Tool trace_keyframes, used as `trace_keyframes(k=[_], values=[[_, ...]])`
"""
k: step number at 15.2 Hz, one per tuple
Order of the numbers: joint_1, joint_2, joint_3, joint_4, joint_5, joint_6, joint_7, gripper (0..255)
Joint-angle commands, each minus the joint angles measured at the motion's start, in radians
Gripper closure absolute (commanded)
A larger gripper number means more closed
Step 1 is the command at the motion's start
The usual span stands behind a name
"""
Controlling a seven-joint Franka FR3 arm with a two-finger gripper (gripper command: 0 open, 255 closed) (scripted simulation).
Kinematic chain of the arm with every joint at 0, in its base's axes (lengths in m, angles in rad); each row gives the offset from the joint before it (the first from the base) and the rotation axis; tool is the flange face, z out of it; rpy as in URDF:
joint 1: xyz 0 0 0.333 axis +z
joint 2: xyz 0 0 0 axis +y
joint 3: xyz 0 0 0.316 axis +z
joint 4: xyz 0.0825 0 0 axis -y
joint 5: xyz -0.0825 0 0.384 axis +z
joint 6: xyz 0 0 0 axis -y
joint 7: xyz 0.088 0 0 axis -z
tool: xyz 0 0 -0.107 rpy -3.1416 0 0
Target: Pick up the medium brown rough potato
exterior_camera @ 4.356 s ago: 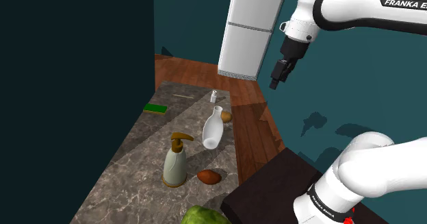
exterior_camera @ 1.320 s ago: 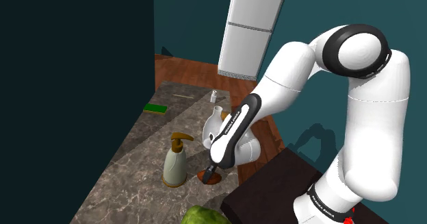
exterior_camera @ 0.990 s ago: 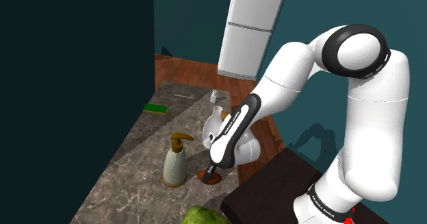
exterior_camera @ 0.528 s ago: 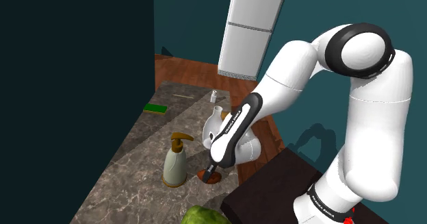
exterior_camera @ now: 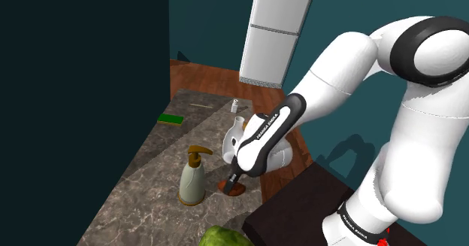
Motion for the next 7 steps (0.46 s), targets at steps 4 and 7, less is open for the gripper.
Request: trace_keyframes(k=[4, 7], values=[[0.041, -0.101, -0.055, -0.028, -0.072, -0.077, 0.076, 255], [0.045, -0.123, -0.062, -0.033, -0.091, -0.094, 0.095, 255]])
